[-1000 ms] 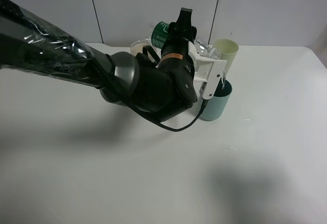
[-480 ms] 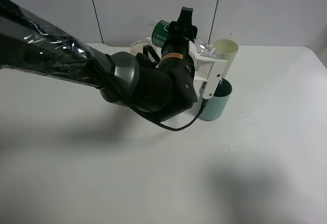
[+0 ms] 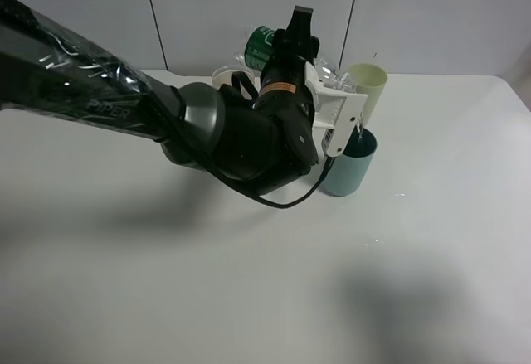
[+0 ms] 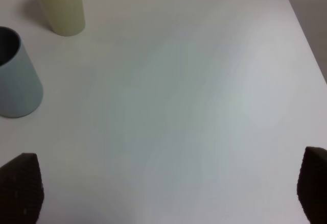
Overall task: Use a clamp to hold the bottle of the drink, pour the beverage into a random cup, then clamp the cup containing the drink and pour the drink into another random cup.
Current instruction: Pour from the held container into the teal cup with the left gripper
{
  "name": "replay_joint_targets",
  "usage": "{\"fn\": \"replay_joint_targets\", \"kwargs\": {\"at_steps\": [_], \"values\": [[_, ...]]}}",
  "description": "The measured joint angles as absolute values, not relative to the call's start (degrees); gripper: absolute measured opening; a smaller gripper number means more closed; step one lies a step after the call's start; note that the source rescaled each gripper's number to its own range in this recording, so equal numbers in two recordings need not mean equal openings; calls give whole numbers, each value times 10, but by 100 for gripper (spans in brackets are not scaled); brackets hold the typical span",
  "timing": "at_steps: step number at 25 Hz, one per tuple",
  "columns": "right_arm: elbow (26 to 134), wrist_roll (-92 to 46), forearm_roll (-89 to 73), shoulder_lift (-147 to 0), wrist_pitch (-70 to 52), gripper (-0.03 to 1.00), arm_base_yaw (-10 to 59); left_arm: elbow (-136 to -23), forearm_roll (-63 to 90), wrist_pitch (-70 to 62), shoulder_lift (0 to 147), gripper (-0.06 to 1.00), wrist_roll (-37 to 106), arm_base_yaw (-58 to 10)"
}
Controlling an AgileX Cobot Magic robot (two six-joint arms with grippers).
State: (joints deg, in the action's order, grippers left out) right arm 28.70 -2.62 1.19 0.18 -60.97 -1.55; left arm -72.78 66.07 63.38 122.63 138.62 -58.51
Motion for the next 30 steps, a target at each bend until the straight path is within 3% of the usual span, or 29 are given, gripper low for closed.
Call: {"fn": "replay_joint_targets", "kwargs": {"at_steps": [30], "values": [[287,-26,12,2,-610,100,-16,-728,641,673,1226,8,1388,-583]]}}
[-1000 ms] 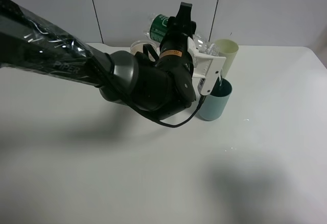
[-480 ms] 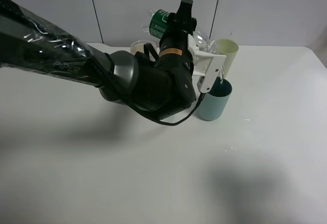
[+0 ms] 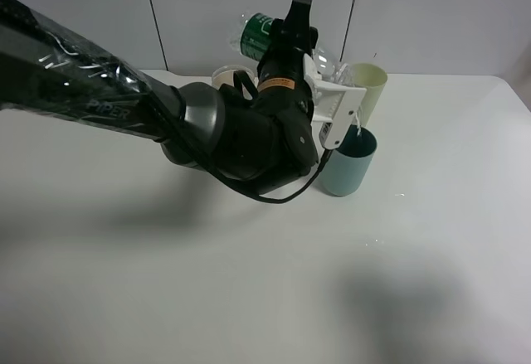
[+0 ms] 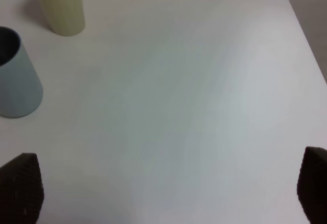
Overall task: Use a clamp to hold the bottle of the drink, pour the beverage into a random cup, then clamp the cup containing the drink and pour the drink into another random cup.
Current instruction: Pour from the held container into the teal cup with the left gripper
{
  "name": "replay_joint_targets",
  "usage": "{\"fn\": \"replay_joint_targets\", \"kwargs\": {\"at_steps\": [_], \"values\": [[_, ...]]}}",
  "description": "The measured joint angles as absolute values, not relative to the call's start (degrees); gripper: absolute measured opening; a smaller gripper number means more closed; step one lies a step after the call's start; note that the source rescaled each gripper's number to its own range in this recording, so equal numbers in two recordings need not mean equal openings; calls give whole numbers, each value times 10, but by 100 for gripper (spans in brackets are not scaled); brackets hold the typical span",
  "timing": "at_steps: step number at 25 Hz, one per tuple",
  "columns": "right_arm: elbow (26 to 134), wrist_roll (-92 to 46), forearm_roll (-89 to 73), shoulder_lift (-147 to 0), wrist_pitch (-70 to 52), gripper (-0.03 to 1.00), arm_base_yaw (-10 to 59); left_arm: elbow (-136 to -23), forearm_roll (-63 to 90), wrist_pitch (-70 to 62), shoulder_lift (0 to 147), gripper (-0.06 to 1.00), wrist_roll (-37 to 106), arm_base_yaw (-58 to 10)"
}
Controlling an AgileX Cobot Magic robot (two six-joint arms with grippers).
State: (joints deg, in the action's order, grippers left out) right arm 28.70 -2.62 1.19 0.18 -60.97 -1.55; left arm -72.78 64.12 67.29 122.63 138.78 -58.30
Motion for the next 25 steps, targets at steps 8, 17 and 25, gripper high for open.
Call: {"fn": "replay_joint_targets", "kwargs": {"at_steps": [8,17,25], "values": [[287,-26,12,2,-610,100,-16,-728,650,680,1226,8,1388,-583],[287,-26,12,2,-610,100,-16,-728,655,685,1226,8,1403,-583],[287,-26,12,2,-610,100,-16,-728,645,687,1226,8,1418,-583]]}}
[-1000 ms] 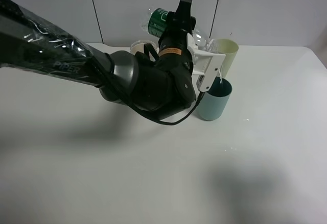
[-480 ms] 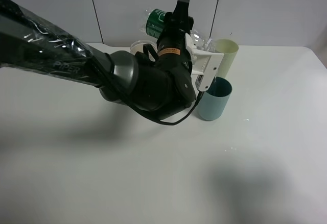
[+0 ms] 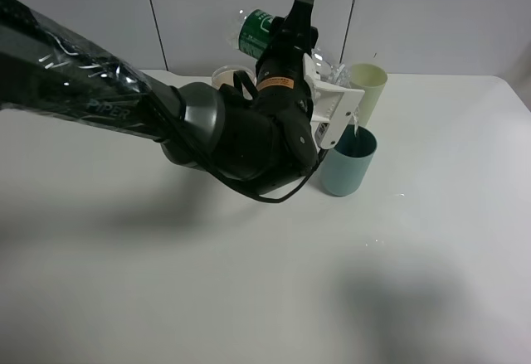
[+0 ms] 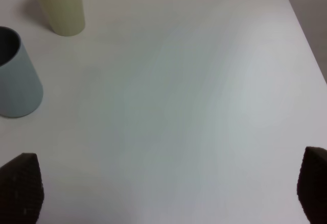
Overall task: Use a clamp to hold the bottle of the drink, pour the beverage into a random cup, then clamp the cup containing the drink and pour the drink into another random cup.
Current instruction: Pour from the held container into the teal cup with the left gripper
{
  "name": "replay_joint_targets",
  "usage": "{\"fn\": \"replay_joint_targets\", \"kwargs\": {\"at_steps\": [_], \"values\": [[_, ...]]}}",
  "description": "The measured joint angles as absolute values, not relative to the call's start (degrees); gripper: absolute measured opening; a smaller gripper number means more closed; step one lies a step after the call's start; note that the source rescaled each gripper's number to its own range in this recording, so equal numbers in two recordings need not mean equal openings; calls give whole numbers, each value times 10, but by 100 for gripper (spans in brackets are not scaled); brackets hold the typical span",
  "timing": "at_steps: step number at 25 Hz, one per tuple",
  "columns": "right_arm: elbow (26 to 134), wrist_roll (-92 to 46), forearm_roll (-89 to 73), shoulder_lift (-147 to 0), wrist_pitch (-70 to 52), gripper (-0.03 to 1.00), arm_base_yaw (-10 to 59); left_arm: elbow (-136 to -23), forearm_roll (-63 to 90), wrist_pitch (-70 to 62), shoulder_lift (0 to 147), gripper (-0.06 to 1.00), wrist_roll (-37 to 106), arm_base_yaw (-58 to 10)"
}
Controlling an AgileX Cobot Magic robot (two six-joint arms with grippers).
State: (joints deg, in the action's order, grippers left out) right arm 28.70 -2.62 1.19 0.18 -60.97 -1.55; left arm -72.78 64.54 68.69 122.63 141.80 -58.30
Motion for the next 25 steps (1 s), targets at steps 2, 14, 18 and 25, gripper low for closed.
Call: {"fn": "replay_joint_targets", "kwargs": {"at_steps": [2,14,18,25], "values": [[287,-26,12,2,-610,100,-16,-728,643,687,1226,8,1418,-583],[287,-26,12,2,-610,100,-16,-728,624,689,1226,8,1419,-579],[287,-26,12,2,-610,100,-16,-728,615,692,1226,8,1419,-572],[287,-26,12,2,-610,100,-16,-728,596,692,1226,8,1420,-572]]}}
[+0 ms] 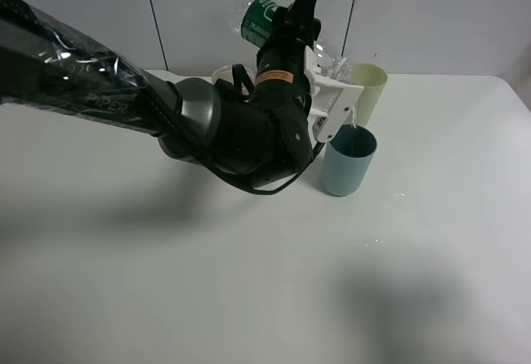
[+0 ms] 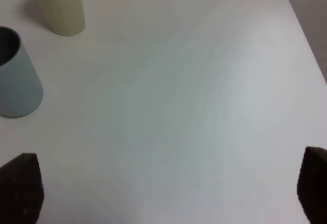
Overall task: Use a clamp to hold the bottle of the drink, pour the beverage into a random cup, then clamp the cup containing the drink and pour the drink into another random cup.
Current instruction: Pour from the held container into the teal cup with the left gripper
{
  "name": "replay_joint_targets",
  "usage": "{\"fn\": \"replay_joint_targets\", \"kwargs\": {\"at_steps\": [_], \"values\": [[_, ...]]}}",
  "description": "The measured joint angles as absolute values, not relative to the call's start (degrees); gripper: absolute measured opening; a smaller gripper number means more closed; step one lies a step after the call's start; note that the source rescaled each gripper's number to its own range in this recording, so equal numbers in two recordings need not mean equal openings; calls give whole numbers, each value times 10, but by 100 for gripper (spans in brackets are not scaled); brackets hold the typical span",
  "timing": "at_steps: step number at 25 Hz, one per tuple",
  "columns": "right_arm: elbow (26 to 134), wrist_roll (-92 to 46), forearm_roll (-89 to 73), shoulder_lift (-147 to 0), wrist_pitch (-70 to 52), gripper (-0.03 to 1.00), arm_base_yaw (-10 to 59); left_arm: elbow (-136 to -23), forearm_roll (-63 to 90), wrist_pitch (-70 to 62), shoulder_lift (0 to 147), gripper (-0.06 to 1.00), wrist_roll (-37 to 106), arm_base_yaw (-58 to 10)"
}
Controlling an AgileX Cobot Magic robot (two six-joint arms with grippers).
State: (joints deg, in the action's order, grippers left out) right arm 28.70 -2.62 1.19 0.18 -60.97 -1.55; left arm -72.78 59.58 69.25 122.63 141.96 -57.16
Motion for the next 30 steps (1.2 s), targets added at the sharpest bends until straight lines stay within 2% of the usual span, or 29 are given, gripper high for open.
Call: {"fn": "replay_joint_targets", "kwargs": {"at_steps": [30], "values": [[287,-26,12,2,-610,100,-16,-728,518,692,1226,8,1477,-571]]}}
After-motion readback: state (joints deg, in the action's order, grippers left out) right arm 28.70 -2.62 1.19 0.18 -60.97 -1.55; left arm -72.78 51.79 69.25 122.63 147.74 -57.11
